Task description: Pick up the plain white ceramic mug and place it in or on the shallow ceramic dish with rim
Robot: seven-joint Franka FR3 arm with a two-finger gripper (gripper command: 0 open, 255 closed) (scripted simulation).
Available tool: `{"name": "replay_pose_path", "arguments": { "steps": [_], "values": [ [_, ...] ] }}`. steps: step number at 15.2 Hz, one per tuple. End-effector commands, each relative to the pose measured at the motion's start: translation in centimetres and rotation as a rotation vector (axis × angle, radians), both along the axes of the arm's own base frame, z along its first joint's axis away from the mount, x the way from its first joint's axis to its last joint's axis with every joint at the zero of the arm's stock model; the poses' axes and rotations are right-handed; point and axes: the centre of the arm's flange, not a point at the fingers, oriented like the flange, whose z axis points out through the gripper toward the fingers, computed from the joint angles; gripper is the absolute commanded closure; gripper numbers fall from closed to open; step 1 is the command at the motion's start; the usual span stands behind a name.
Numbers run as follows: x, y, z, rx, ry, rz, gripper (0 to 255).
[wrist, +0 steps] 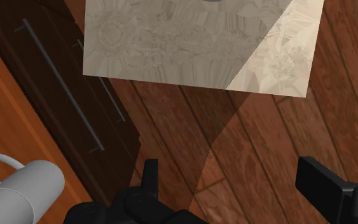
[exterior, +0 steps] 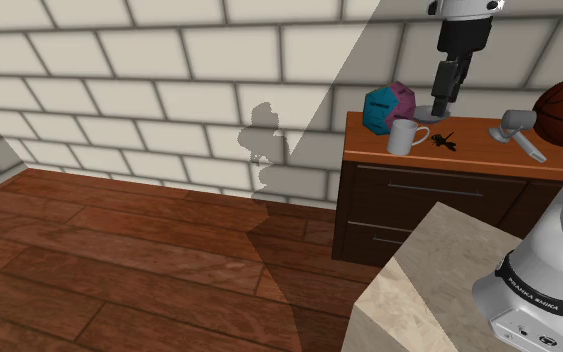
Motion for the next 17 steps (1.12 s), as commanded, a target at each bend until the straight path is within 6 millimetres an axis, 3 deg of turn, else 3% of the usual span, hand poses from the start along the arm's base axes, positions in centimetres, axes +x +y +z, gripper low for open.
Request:
{"name": "replay_pose_path", "arguments": {
  "steps": [1,17],
  "values": [
    [0.0,0.0,0.0,0.0,0.0,0.0,0],
    [8.7,-14.5,-11.1,-0.006,-0.111,-0.002,0]
  ]
}}
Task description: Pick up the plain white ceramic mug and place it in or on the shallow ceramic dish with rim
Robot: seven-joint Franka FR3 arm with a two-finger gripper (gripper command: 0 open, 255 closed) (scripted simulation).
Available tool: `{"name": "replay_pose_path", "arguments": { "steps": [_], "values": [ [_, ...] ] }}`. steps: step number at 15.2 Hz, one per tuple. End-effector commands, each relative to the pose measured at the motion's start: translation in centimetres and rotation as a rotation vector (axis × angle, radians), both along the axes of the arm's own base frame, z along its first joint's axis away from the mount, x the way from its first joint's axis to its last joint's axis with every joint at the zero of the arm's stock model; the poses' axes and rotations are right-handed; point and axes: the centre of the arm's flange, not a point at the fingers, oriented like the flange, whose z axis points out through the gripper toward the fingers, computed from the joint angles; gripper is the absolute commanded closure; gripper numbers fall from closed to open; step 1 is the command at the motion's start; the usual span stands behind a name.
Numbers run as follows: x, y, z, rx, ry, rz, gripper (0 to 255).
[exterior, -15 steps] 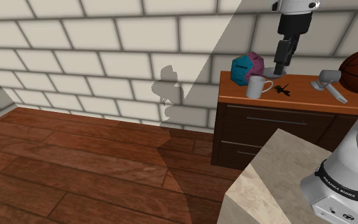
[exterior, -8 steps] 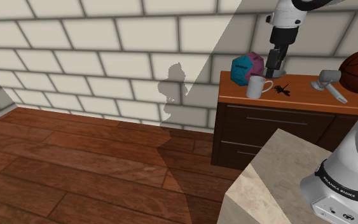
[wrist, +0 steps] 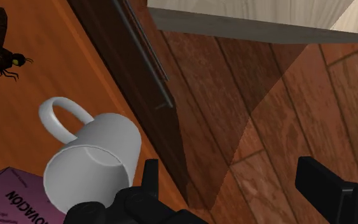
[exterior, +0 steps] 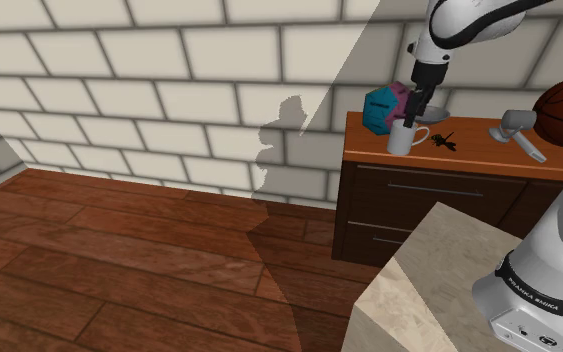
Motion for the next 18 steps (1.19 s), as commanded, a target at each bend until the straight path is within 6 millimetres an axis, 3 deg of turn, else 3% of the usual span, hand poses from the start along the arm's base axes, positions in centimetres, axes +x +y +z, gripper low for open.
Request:
{"name": "replay_pose_path", "arguments": {
  "steps": [1,6,14,18],
  "values": [
    [1.3,-2.1,-1.3,-0.003,-0.015,0.0,0],
    [4.3,-6.7,-4.6,-0.005,-0.05,-0.001,0],
    [4.6,-6.7,-8.6,-0.005,-0.05,-0.001,0],
    [4.6,-6.7,-8.6,-0.005,-0.05,-0.001,0]
  ]
}}
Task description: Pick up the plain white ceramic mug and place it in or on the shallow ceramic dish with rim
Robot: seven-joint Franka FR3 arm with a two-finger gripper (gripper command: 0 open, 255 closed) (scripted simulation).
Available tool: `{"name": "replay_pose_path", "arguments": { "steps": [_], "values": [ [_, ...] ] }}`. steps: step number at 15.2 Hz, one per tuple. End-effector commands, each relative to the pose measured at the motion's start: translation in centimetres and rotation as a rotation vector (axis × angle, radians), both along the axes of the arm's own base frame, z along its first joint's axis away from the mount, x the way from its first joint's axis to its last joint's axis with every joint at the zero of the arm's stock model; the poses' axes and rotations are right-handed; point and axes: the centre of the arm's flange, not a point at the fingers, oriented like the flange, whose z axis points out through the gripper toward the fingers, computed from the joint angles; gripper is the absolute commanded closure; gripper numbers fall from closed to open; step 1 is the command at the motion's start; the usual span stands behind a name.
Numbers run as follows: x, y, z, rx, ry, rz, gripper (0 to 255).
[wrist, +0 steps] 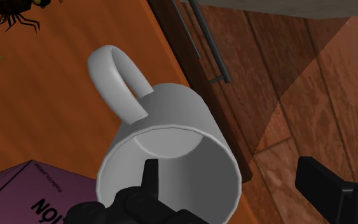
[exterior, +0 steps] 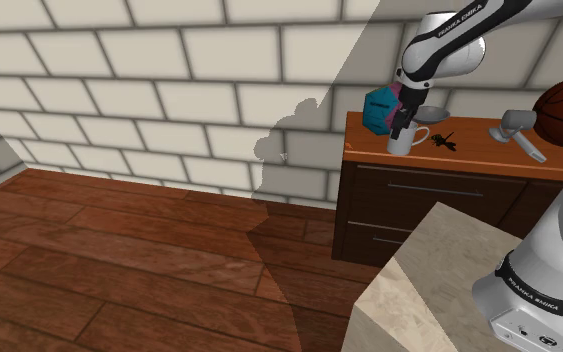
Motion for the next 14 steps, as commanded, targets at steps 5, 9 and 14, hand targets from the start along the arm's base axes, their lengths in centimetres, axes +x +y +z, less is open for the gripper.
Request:
{"name": "replay_pose_path", "arguments": {
  "steps": [5,9,14],
  "values": [
    [0.0,-0.01,-0.05,0.0,0.0,0.0,255],
    [0.0,-0.01,-0.05,0.0,0.0,0.0,255],
    [0.0,-0.01,-0.06,0.0,0.0,0.0,255]
  ]
}}
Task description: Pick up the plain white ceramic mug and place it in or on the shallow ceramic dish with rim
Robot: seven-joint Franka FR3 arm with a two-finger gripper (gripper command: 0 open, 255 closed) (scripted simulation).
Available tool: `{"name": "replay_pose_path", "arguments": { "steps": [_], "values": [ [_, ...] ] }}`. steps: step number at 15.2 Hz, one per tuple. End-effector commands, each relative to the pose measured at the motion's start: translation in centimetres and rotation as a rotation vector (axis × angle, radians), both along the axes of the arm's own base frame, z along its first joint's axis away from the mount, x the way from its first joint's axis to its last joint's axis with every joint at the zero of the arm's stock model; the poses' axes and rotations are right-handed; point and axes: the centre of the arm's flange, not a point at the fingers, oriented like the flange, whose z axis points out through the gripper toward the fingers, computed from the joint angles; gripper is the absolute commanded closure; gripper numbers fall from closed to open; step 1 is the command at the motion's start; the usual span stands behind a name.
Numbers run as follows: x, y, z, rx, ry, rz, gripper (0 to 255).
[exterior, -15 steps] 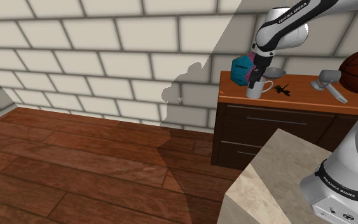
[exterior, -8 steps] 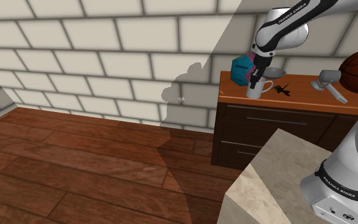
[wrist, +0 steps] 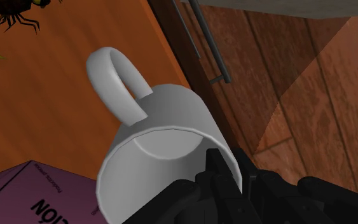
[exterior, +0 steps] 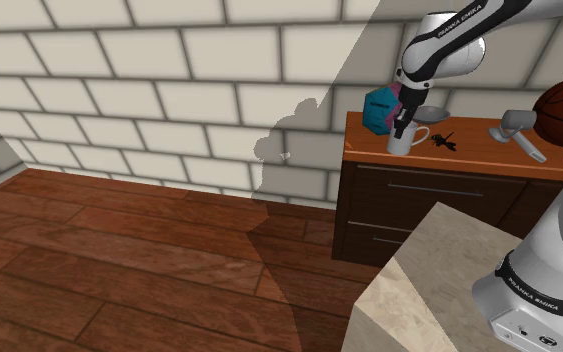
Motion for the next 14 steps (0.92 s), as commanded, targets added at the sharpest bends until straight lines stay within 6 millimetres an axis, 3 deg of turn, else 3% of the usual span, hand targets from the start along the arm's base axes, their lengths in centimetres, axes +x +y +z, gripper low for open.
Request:
{"name": "replay_pose_path", "arguments": {
  "steps": [1,14],
  "values": [
    [0.0,0.0,0.5,0.0,0.0,0.0,255],
    [0.0,0.0,7.4,0.0,0.0,0.0,255]
  ]
}}
